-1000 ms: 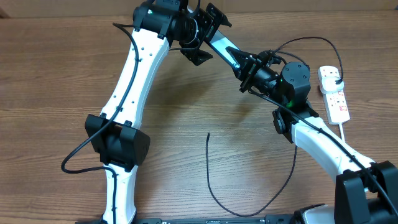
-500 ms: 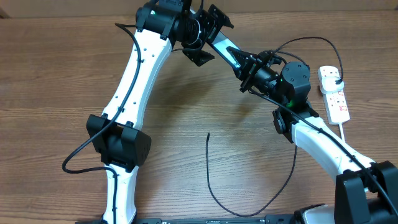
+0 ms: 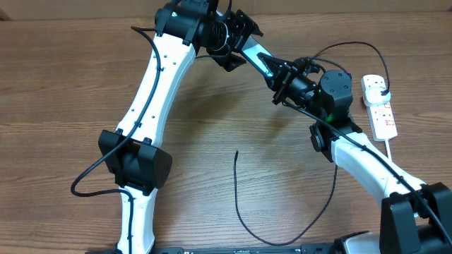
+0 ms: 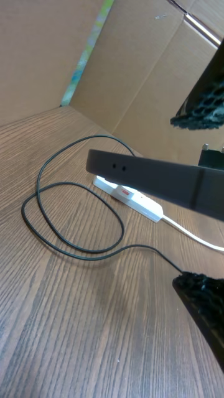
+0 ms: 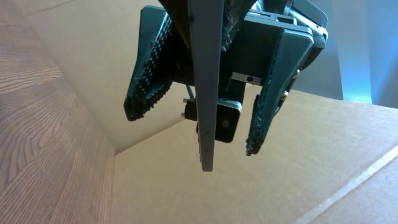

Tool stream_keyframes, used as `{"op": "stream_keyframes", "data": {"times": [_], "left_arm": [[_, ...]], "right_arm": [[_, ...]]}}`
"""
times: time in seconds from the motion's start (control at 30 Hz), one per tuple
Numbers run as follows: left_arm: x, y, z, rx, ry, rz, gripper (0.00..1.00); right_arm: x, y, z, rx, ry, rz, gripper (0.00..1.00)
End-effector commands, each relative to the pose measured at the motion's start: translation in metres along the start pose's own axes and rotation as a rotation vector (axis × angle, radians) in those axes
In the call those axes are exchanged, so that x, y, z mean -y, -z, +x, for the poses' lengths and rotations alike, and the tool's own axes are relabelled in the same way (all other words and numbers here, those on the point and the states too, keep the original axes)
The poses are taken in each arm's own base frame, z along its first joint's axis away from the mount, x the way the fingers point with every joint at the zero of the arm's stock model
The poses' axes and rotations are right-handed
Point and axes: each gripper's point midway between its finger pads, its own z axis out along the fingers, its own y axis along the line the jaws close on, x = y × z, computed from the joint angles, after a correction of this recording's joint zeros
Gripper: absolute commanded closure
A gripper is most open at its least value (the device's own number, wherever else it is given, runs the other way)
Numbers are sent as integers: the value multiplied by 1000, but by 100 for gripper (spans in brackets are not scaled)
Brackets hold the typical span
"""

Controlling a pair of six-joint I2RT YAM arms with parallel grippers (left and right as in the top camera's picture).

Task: Plug charger to phone and switch on socket

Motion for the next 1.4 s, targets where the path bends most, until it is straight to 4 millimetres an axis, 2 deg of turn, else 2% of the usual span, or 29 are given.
{"op": "stream_keyframes", "data": {"times": [0.0, 0.13, 0.87, 1.07, 1.23, 1.37], "left_arm": [[7, 4, 7, 0, -21, 14, 29], [6, 4, 4, 18, -20, 8, 37], [6, 4, 3, 22, -20, 8, 40], [5, 4, 1, 37, -20, 3, 50], [5, 3, 2, 37, -22, 1, 52], [5, 3, 3, 36, -23, 1, 60]], "right_arm": [[-13, -1, 14, -51, -29, -21, 96], [-13, -1, 14, -56, -72, -16, 96], [-15, -1, 13, -49, -107, -28, 96], [-15, -1, 14, -50, -107, -28, 96], [-15, -1, 14, -50, -107, -28, 96], [-15, -1, 14, -50, -107, -27, 96]]}}
